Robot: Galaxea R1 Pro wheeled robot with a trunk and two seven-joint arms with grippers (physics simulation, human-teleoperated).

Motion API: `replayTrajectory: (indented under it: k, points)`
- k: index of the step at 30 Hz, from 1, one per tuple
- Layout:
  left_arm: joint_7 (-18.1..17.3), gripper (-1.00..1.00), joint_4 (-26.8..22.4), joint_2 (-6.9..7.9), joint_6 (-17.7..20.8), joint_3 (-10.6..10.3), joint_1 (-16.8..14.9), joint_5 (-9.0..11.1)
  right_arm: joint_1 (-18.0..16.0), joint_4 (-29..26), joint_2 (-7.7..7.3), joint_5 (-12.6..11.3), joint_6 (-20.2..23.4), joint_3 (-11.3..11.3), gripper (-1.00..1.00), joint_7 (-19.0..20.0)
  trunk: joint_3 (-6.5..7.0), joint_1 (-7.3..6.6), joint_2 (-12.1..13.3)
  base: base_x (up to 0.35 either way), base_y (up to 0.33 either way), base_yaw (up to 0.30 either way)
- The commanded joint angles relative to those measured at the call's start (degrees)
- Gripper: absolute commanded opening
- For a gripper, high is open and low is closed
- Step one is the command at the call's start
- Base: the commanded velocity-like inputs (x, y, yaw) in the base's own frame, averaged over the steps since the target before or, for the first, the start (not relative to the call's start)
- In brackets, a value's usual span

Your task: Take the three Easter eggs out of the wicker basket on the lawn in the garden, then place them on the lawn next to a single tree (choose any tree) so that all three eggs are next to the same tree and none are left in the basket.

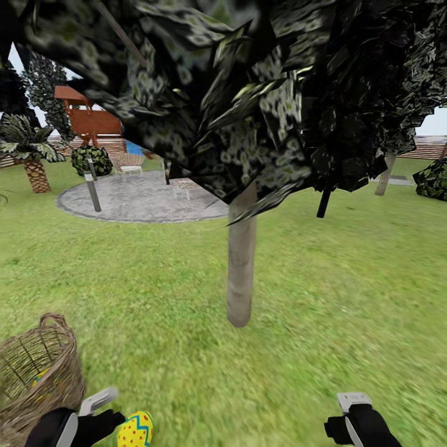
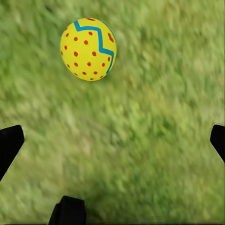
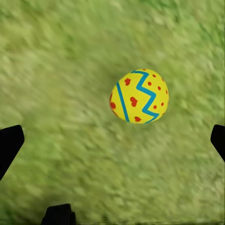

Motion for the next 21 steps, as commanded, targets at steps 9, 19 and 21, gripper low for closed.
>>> replayTrajectory:
  k: [9,19,21]
  points:
    - [-0.24,1.0,-0.01,-0.18,0.24,0.1,-0.04,-0.18,-0.02,-0.1,0.01,0.13,0.31,-0.01,1.0,-0.05,-0.06,-0.03,-0.03,-0.21,0.295,0.0]
    - [-0.18,1.0,-0.02,-0.17,0.3,0.1,-0.04,-0.19,-0.02,-0.09,0.06,0.11,0.35,0.0,1.0,0.06,-0.06,-0.03,-0.03,-0.195,0.295,-0.003]
    - [-0.16,1.0,-0.02,-0.17,0.28,0.13,-0.04,-0.19,-0.02,-0.09,0.08,0.11,0.34,-0.01,1.0,0.1,-0.03,-0.03,-0.03,-0.182,0.295,-0.171]
